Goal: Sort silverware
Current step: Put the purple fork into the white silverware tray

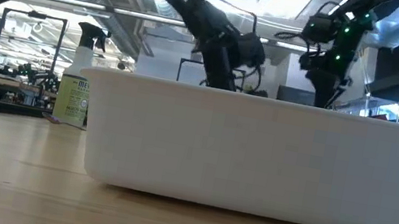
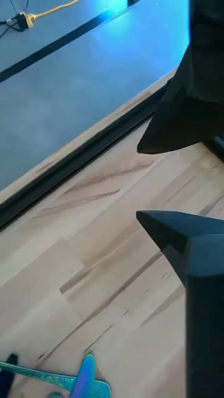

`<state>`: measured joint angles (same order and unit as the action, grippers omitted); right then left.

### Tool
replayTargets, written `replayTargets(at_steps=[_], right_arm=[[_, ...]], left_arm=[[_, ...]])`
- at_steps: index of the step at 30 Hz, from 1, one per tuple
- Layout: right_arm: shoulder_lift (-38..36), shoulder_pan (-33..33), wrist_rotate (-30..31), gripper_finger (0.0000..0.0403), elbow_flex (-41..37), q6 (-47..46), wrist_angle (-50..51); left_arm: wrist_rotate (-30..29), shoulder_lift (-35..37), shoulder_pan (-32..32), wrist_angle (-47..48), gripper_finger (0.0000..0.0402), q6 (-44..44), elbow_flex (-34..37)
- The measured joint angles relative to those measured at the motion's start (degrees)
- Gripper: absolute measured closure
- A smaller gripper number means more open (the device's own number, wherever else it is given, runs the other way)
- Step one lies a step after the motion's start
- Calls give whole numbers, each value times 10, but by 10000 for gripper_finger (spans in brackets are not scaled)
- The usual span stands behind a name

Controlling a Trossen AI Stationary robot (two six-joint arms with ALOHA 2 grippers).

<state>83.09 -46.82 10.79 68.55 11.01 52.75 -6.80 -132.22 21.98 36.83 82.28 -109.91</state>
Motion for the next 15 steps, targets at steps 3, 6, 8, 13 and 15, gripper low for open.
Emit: replayTargets(at_steps=[3, 6, 8, 13, 15], right_arm=[[-14, -2, -3, 260, 0, 12, 9], [-19, -1, -9, 260, 0, 19, 18], [-19, -1, -19, 260, 0, 25, 26], [-19, 0, -33, 260, 0, 27, 32], [-19, 0, -34, 260, 0, 29, 32]], left_arm=[[6, -8, -3, -2, 357, 16, 0], [-6, -9, -4, -16, 357, 9, 0], [-32, -9, -3, -48, 357, -26, 0], [-43, -12, -1, -108, 356, -30, 0], [-35, -17, 1, -106, 356, -8, -1]])
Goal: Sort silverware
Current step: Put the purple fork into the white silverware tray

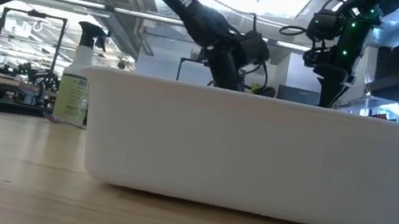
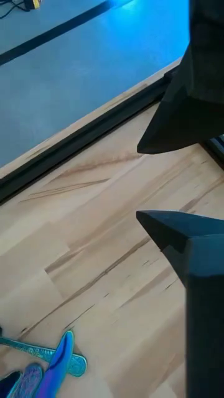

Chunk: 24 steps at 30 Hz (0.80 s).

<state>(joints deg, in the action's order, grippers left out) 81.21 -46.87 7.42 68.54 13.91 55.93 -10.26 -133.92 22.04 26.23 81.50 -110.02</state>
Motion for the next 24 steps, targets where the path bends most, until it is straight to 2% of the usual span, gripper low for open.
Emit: replayTargets(at_steps=[4, 14, 19, 24], right_arm=[[0, 0, -7, 260, 0, 12, 0], [0, 0, -10, 260, 0, 16, -4], [0, 0, -10, 260, 0, 16, -4], [0, 0, -10, 260, 0, 16, -6]], left_arm=[[-5, -3, -1, 1, 343, 11, 2], [10, -6, -3, 3, 239, 17, 1], [60, -6, -6, 4, 222, 26, 1], [78, -6, -10, -3, 208, 24, 1]])
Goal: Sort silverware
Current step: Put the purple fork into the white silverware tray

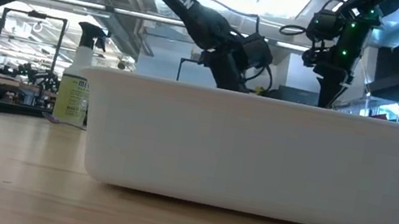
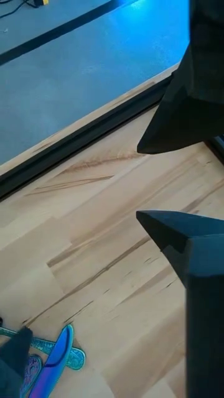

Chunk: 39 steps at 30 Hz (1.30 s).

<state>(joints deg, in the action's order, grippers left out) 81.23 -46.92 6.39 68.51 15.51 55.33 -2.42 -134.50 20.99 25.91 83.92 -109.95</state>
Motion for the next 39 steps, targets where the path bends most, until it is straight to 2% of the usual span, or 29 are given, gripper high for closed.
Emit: replayTargets(at_steps=[4, 9, 11, 16, 21, 25, 28, 32, 39], right_arm=[[0, 0, -7, 260, 0, 0, -2], [0, 0, -21, 260, 0, -1, -6], [0, 0, -26, 260, 0, -1, -4], [0, 0, -32, 260, 0, -1, 6], [0, 0, -13, 260, 0, -2, 19], [0, 0, 28, 260, 0, -13, 16], [-4, -6, 52, 260, 0, -20, 16], [-24, -26, 56, 260, 0, -20, 10], [-61, -84, 47, 260, 0, -18, 6]], left_arm=[[103, 0, 15, 1, 204, -3, 0], [127, 0, 27, -21, 203, 10, 0], [119, 0, 27, -50, 203, 27, -2], [47, -1, 14, -168, 203, 70, -7], [49, -1, 10, -211, 203, 76, -8], [48, -3, 10, -214, 203, 78, -58], [30, -1, 14, -182, 203, 32, -113], [3, -1, 33, -127, 204, -41, -168], [-13, -3, 58, -156, 204, -38, -207]])
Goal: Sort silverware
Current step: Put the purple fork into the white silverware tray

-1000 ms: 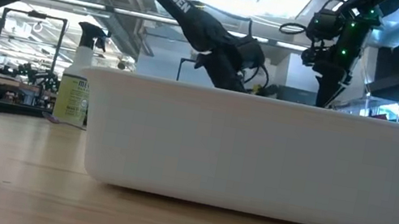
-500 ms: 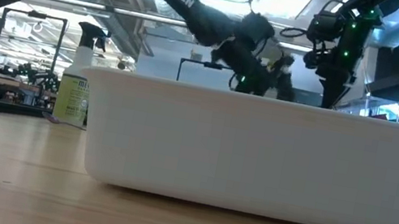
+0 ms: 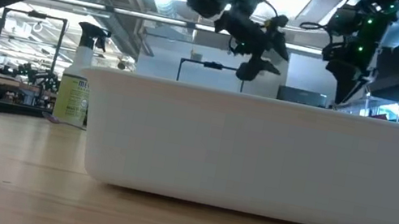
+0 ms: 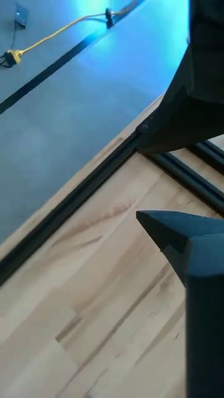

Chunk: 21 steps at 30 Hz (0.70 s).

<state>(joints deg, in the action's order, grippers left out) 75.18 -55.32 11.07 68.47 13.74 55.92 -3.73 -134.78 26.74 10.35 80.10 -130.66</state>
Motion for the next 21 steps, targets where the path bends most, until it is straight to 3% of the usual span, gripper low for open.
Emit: replayTargets(at_steps=[3, 13, 21], right_arm=[[-11, -20, -12, 260, 0, 0, -3], [-16, -32, -34, 260, 0, 1, 1], [-16, -32, -42, 260, 0, 2, 5]], left_arm=[[14, -6, 2, 71, 204, 3, -1], [82, -95, -14, 145, 204, 63, 1], [89, -93, -12, 252, 204, -24, 1]])
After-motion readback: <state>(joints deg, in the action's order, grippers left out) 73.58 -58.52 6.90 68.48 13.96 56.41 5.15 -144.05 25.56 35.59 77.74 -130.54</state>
